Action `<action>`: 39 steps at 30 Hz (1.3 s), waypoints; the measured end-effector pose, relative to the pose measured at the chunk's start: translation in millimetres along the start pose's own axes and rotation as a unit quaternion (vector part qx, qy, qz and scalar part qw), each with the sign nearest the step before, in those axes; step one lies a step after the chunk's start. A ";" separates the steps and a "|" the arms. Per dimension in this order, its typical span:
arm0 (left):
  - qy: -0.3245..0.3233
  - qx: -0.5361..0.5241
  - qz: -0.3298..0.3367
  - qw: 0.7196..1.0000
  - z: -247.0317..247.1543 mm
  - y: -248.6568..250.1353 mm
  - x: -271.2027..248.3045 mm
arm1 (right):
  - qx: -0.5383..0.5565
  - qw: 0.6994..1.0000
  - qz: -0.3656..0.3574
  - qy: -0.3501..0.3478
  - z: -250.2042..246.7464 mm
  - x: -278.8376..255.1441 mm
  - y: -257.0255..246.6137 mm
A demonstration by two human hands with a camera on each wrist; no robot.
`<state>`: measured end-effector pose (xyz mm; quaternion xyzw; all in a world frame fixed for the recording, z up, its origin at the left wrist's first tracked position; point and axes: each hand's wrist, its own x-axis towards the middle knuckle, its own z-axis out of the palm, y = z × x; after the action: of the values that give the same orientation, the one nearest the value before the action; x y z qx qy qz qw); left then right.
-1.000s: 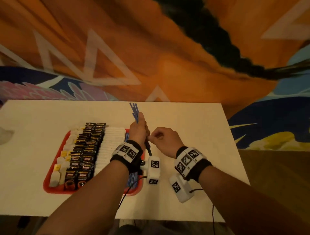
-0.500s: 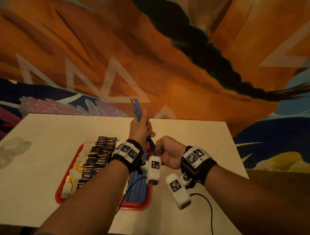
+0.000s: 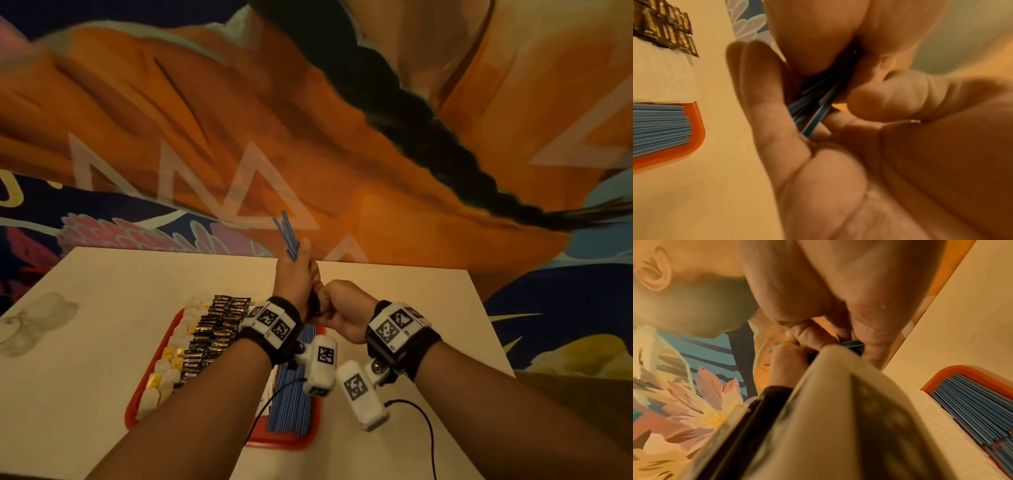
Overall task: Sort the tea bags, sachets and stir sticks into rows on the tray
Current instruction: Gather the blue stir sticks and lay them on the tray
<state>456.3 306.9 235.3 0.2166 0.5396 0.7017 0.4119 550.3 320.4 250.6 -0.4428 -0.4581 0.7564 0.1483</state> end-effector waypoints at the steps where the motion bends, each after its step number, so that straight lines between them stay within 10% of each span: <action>1: -0.003 0.004 0.004 1.000 0.2 1.9 0.4 | 0.000 1.000 -0.007 0.000 1.4 2.1 -1.3; 10: -0.025 0.191 0.051 0.980 -11.2 24.4 11.2 | -0.242 0.962 -0.126 0.011 -1.3 -7.4 -43.9; 16: -0.140 0.463 0.138 0.864 -17.9 47.0 15.1 | -0.325 0.855 -0.362 0.178 5.5 -15.2 -101.1; 24: -0.132 0.687 0.199 0.687 -32.2 90.6 33.3 | -0.594 0.737 -0.305 0.102 18.7 -15.7 -96.7; 29: -0.154 0.710 0.231 0.647 -33.5 107.1 35.9 | -0.752 0.568 -0.305 0.136 35.0 -28.2 -100.4; 39: -0.149 0.711 0.270 0.632 -15.5 120.3 33.5 | -0.758 0.555 -0.259 0.224 43.3 -13.0 -107.6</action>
<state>384.3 315.7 338.1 0.6797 0.7202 0.1390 -0.0025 503.2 345.6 354.4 -0.4091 -0.9091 -0.0651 0.0447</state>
